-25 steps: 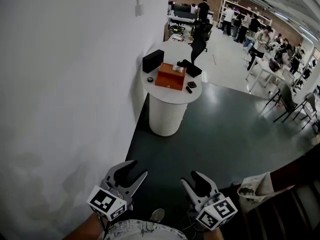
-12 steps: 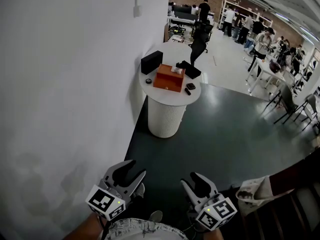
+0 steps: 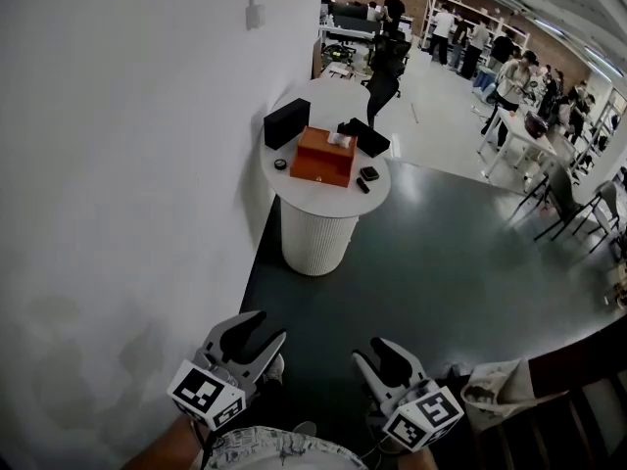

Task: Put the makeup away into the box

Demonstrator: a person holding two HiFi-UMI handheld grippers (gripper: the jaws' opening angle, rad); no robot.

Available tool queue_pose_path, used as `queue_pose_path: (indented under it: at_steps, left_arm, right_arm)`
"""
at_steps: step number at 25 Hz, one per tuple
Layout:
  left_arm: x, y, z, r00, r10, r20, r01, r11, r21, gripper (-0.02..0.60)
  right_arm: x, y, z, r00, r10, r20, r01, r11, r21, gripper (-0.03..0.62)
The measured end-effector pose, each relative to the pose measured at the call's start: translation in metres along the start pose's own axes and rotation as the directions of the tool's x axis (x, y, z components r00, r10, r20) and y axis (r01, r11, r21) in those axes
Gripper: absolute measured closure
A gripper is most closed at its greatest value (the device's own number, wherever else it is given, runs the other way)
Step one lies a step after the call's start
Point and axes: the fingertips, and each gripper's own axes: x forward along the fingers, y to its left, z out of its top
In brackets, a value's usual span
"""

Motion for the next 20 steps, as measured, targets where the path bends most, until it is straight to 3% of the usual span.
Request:
queue_pose_path:
  at_steps: [20]
  left_arm:
    - [0.124,0.183,0.027,0.999,-0.047,-0.009,0.046,0.999,-0.025,0.399]
  right_arm:
    - [0.194,-0.065,0.065,0.999,-0.044,-0.025,0.044,0.999,0.020,0.413]
